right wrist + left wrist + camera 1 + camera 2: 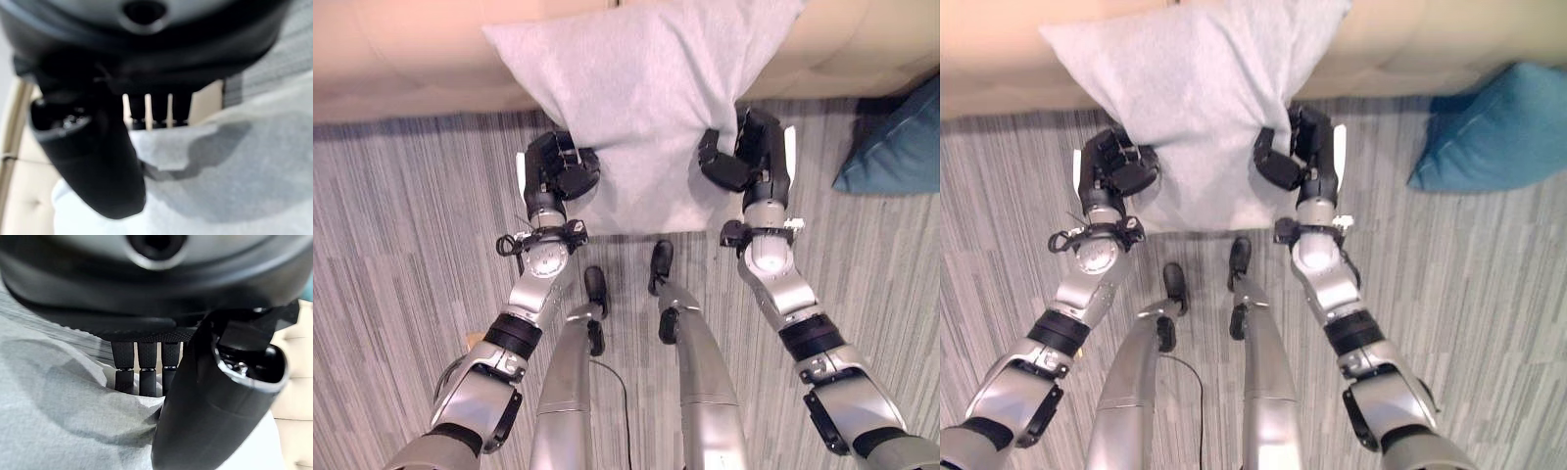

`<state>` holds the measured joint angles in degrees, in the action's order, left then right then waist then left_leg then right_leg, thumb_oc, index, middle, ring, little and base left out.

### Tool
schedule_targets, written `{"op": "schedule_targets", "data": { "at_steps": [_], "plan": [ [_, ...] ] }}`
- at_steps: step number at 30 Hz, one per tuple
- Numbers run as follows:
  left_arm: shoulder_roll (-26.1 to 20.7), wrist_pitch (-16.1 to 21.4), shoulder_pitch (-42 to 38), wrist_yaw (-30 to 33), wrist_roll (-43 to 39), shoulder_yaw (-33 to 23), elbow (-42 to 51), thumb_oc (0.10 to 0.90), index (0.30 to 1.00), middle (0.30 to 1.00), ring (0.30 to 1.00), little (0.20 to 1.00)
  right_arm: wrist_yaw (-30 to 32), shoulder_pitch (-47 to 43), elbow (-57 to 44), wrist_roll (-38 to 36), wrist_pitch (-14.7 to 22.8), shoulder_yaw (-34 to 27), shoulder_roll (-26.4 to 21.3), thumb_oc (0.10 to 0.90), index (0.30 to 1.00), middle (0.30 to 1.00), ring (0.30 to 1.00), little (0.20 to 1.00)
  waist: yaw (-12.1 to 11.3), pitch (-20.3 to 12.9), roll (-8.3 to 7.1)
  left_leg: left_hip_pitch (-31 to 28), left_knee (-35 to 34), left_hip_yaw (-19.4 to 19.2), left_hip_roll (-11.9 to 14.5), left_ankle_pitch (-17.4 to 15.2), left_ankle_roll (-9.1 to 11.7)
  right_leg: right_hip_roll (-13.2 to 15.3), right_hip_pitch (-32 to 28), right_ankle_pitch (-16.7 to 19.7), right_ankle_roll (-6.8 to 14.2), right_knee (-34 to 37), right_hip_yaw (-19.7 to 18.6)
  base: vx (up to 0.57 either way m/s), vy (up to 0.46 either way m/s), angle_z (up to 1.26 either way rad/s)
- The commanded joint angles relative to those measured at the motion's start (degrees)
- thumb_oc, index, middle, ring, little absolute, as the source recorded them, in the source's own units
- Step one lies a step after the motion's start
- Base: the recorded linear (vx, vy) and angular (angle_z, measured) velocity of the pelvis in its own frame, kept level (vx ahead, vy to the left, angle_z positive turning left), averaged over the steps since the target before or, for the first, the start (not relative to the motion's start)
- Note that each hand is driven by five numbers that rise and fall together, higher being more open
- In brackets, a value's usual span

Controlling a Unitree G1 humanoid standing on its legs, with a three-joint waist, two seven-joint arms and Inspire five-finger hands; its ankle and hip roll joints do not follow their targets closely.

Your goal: Pick up all the scattered cushions and arrange them neatly on the sofa.

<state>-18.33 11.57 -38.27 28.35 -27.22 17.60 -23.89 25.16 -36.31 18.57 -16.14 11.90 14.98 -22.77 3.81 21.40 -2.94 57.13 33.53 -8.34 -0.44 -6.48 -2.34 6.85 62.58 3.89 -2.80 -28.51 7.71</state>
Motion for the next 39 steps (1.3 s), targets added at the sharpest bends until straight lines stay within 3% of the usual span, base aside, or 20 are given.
{"op": "schedule_targets", "data": {
  "at_steps": [1, 2, 3, 5, 6, 8, 9, 10, 11, 12, 16, 19, 21, 22, 26, 28, 33, 36, 38, 39],
  "plan": [
    [3.38, 9.20, 1.32, -5.21, 6.59, 1.59, 12.10, 0.400, 0.300, 0.300, 0.300, 0.300, -3.42, 3.33, -11.16, 4.29, 9.85, 0.04, 1.88, 0.400, 0.300, 0.300, 0.300, 0.300, -0.11, -6.18, 3.30, -5.77, -11.33, 7.79, 3.50, 5.04, 5.51, 1.28, -9.77, -8.27, 7.10, -0.05, 1.94, 0.02, -0.040, 0.07],
    [3.41, 9.14, 1.55, -5.19, 6.61, 1.63, 12.18, 0.400, 0.300, 0.300, 0.300, 0.300, -3.44, 3.59, -11.27, 4.31, 9.77, 0.05, 1.90, 0.400, 0.300, 0.300, 0.300, 0.300, -0.12, -6.38, 3.37, -6.86, -11.40, 8.15, 3.55, 3.39, 5.84, 1.08, -10.67, -9.84, 7.63, -0.32, 1.57, -0.03, -0.024, 0.07],
    [3.44, 9.48, 3.61, -5.82, 6.90, 1.51, 13.62, 0.400, 0.300, 0.300, 0.300, 0.300, -3.78, 5.99, -12.27, 4.97, 10.02, -0.31, 1.77, 0.400, 0.300, 0.300, 0.300, 0.300, -0.21, -6.53, 3.28, -8.63, -13.13, 7.80, 3.62, 5.42, 5.77, 1.15, -12.53, -8.07, 7.19, 1.70, 2.37, 0.05, -0.040, 0.08],
    [3.55, 9.74, 5.99, -6.14, 6.99, 1.23, 15.32, 0.400, 0.300, 0.300, 0.300, 0.300, -4.13, 8.45, -13.61, 5.38, 10.10, -0.56, 2.14, 0.400, 0.300, 0.300, 0.300, 0.300, -0.35, -6.79, 3.28, -11.99, -15.16, 7.92, 3.59, 5.96, 6.07, 1.04, -15.77, -7.62, 7.31, 3.75, 2.87, 0.08, -0.076, 0.09],
    [3.16, 10.72, 13.06, -8.53, 5.67, 0.70, 18.23, 0.400, 0.300, 0.300, 0.300, 0.300, -5.85, 15.18, -16.70, 5.31, 10.40, -1.72, 2.33, 0.400, 0.300, 0.300, 0.300, 0.300, -0.67, -8.29, 3.03, -20.77, -19.21, 7.85, 3.62, 6.83, 6.99, 0.66, -24.87, -7.38, 7.31, 8.77, 4.20, 0.15, -0.099, 0.15],
    [2.42, 10.83, 15.18, -9.26, 5.91, 0.37, 19.16, 0.400, 0.300, 0.300, 0.300, 0.300, -6.53, 17.22, -17.73, 5.17, 10.45, -2.18, 2.16, 0.400, 0.300, 0.300, 0.300, 0.300, -0.76, -8.43, 2.91, -23.87, -20.27, 7.64, 3.67, 6.84, 7.30, 0.47, -28.46, -7.30, 7.34, 10.70, 4.38, 0.21, -0.097, 0.09],
    [1.05, 11.07, 19.76, -10.63, 6.28, -0.07, 20.07, 0.400, 0.300, 0.300, 0.300, 0.300, -8.10, 20.87, -19.30, 5.69, 10.30, -2.96, 1.22, 0.400, 0.300, 0.300, 0.300, 0.300, -0.98, -9.17, 2.57, -28.69, -20.56, 7.32, 3.92, 6.73, 7.97, 0.06, -35.05, -7.30, 7.23, 14.11, 4.98, 0.20, -0.074, 0.13],
    [1.05, 11.05, 19.85, -10.63, 6.28, -0.05, 20.12, 0.400, 0.300, 0.300, 0.300, 0.300, -8.11, 20.97, -19.37, 5.69, 10.27, -2.97, 1.23, 0.400, 0.300, 0.300, 0.300, 0.300, -0.99, -9.03, 2.58, -28.96, -20.62, 7.32, 3.94, 6.72, 7.98, 0.02, -35.35, -7.26, 7.22, 14.25, 4.99, 0.34, -0.114, 0.08],
    [0.35, 10.84, 25.77, -12.68, 5.52, -1.01, 20.50, 0.400, 0.300, 0.300, 0.300, 0.300, -9.49, 25.56, -21.53, 8.28, 9.78, -4.31, -0.61, 0.400, 0.300, 0.300, 0.300, 0.300, -1.43, -9.97, 2.01, -34.05, -20.02, 6.73, 4.03, 6.96, 8.83, -0.89, -43.93, -7.71, 6.84, 18.18, 5.57, 0.33, -0.068, 0.25],
    [-0.31, 10.72, 29.13, -13.52, 5.80, -1.95, 20.46, 0.400, 0.300, 0.300, 0.300, 0.300, -10.33, 28.25, -22.41, 9.52, 9.49, -5.67, -1.84, 0.400, 0.300, 0.300, 0.300, 0.300, -1.90, -10.82, 1.66, -35.86, -17.75, 6.50, 4.33, 7.91, 9.73, -1.36, -48.76, -8.28, 6.71, 20.12, 5.80, 0.39, -0.054, 0.23],
    [-0.53, 10.27, 32.61, -14.54, 5.24, -3.04, 20.35, 0.400, 0.300, 0.300, 0.300, 0.300, -11.15, 30.81, -23.24, 10.49, 8.62, -7.22, -2.63, 0.400, 0.300, 0.300, 0.300, 0.300, -2.25, -12.40, 1.21, -38.39, -19.52, 4.30, 4.90, 9.05, 9.51, -1.42, -53.88, -8.36, 6.96, 22.84, 6.87, 0.22, 0.056, 0.19],
    [-0.74, 8.99, 35.42, -14.29, 6.22, -4.78, 20.43, 0.400, 0.300, 0.300, 0.300, 0.300, -11.23, 32.39, -22.88, 10.20, 7.65, -8.44, -2.19, 0.400, 0.300, 0.300, 0.300, 0.300, -4.44, -14.70, 0.02, -37.53, -27.04, 1.19, 4.31, 11.63, 8.67, -2.31, -61.40, -8.95, 7.83, 26.56, 6.68, 0.29, 0.085, 0.21],
    [-0.75, 8.99, 35.42, -14.29, 6.22, -4.77, 20.44, 0.400, 0.300, 0.300, 0.300, 0.300, -11.23, 32.40, -22.88, 10.21, 7.65, -8.44, -2.18, 0.400, 0.300, 0.300, 0.300, 0.300, -4.49, -14.61, -0.02, -37.70, -27.14, 1.13, 4.28, 11.67, 8.66, -2.29, -61.51, -8.93, 7.84, 26.60, 6.64, 0.20, 0.088, -0.06],
    [-0.59, 8.52, 37.84, -14.32, 6.88, -5.86, 20.85, 0.400, 0.300, 0.300, 0.300, 0.300, -11.80, 33.66, -22.70, 10.60, 7.32, -8.63, -1.21, 0.400, 0.300, 0.300, 0.300, 0.300, -5.25, -17.36, 0.18, -42.36, -33.75, 0.60, 4.97, 12.57, 7.93, -2.66, -64.80, -9.40, 9.13, 27.51, 7.25, 0.40, 0.198, -0.37],
    [-1.42, 7.94, 39.25, -14.78, 7.92, -5.79, 21.88, 0.400, 0.300, 0.300, 0.300, 0.300, -12.88, 34.33, -22.99, 10.38, 6.78, -8.25, 0.07, 0.400, 0.300, 0.300, 0.300, 0.300, -5.68, -18.57, -0.57, -46.18, -34.36, 0.57, 3.39, 11.22, 6.54, -0.64, -65.68, -8.66, 10.71, 26.10, 5.56, 0.27, 0.198, -0.32],
    [-2.20, 7.50, 39.75, -14.85, 8.73, -6.00, 22.45, 0.400, 0.300, 0.300, 0.300, 0.300, -13.62, 33.64, -23.23, 11.04, 6.32, -7.42, 0.89, 0.400, 0.300, 0.300, 0.300, 0.300, -6.15, -18.54, -0.67, -49.01, -34.44, -0.38, 2.20, 9.18, 4.39, 2.17, -63.59, -6.21, 12.68, 18.94, 3.65, 0.17, 0.240, -0.17],
    [-2.56, 7.30, 39.66, -14.96, 9.44, -6.08, 22.72, 0.400, 0.300, 0.300, 0.300, 0.300, -14.68, 33.03, -23.49, 10.67, 6.31, -6.50, 2.55, 0.400, 0.300, 0.300, 0.300, 0.300, -5.56, -17.45, 0.31, -52.04, -33.95, -0.99, 1.58, 6.53, 2.21, 3.02, -57.78, -3.92, 12.94, 8.41, 1.27, 0.11, 0.138, -0.15],
    [-2.16, 7.14, 39.73, -15.32, 8.81, -6.23, 22.82, 0.400, 0.300, 0.300, 0.300, 0.300, -14.86, 32.45, -23.28, 10.77, 6.22, -6.01, 2.42, 0.400, 0.300, 0.300, 0.300, 0.300, -4.98, -17.16, 1.09, -54.01, -34.68, -0.60, 1.38, 5.41, 2.16, 1.19, -54.75, -5.99, 11.64, 13.22, 0.87, 0.18, 0.037, -0.22],
    [-2.05, 7.04, 39.83, -15.45, 8.74, -6.12, 22.91, 0.400, 0.300, 0.300, 0.300, 0.300, -15.02, 32.23, -23.25, 10.37, 6.20, -5.96, 2.43, 0.400, 0.300, 0.300, 0.300, 0.300, -4.84, -17.06, 1.05, -54.58, -34.87, -0.61, 1.25, 5.08, 2.21, 0.95, -54.33, -5.54, 11.51, 15.89, 1.31, 0.17, -0.026, -0.05],
    [-1.67, 6.95, 39.90, -16.12, 8.45, -6.11, 23.01, 0.400, 0.300, 0.300, 0.300, 0.300, -15.57, 31.92, -23.13, 9.32, 6.28, -5.97, 2.30, 0.400, 0.300, 0.300, 0.300, 0.300, -4.08, -16.95, 0.79, -56.35, -35.42, -0.05, 0.21, 4.08, 2.23, -0.34, -51.97, -3.28, 11.66, 22.73, 0.99, 0.25, -0.036, 0.16]
  ]
}}
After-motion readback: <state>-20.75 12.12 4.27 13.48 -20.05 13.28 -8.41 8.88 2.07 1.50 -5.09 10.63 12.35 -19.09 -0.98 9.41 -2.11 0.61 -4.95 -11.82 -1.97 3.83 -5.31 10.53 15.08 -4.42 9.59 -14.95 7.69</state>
